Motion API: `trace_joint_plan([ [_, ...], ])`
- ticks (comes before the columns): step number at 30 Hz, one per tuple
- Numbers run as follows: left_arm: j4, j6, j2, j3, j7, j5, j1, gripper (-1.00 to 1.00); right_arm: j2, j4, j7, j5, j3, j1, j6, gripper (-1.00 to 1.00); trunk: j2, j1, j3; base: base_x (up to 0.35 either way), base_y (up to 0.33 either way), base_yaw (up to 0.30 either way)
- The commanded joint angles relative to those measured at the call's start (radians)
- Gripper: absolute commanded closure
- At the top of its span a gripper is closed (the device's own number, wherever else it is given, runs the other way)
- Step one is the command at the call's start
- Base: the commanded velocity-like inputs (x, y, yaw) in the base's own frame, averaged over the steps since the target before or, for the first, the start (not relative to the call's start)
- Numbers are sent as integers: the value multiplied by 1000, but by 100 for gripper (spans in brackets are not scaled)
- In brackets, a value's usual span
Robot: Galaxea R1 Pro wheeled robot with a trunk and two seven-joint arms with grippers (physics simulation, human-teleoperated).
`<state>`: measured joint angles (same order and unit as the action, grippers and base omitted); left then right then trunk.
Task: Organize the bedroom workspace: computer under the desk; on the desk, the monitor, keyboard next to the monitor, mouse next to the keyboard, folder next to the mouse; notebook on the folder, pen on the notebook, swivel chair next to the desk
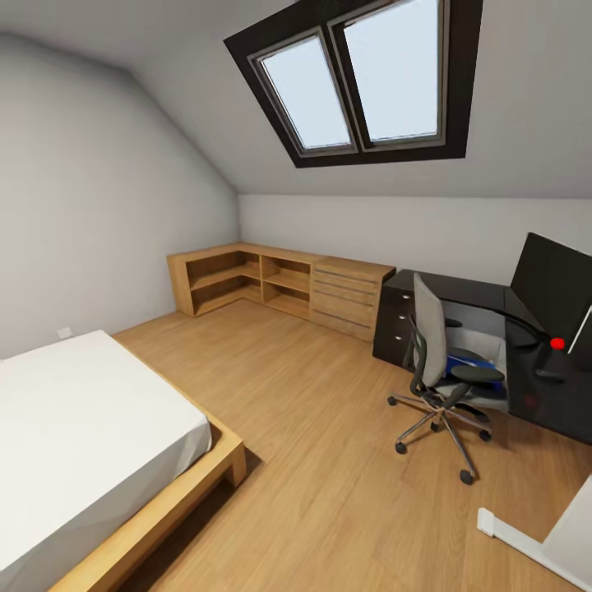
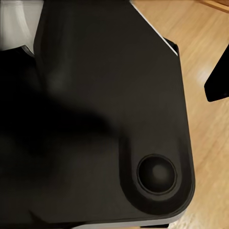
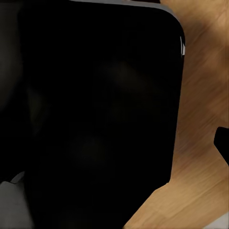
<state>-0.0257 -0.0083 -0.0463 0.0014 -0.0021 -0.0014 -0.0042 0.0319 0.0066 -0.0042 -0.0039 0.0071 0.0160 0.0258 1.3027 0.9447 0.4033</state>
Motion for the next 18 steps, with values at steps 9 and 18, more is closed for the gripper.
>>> trace_joint_plan([
  [9, -25, -1, 0, -1, 2, 1, 0, -100, 3, -1, 0, -7, -5, 1, 225, -100, -63, -35, -27, 0, 0, -84],
  [18, -172, -2, -1, 0, 4, 1, 0, -100, 5, -85, 6, -6, -1, 1, 441, -100, -126, -69, -55, 0, 0, -242],
])
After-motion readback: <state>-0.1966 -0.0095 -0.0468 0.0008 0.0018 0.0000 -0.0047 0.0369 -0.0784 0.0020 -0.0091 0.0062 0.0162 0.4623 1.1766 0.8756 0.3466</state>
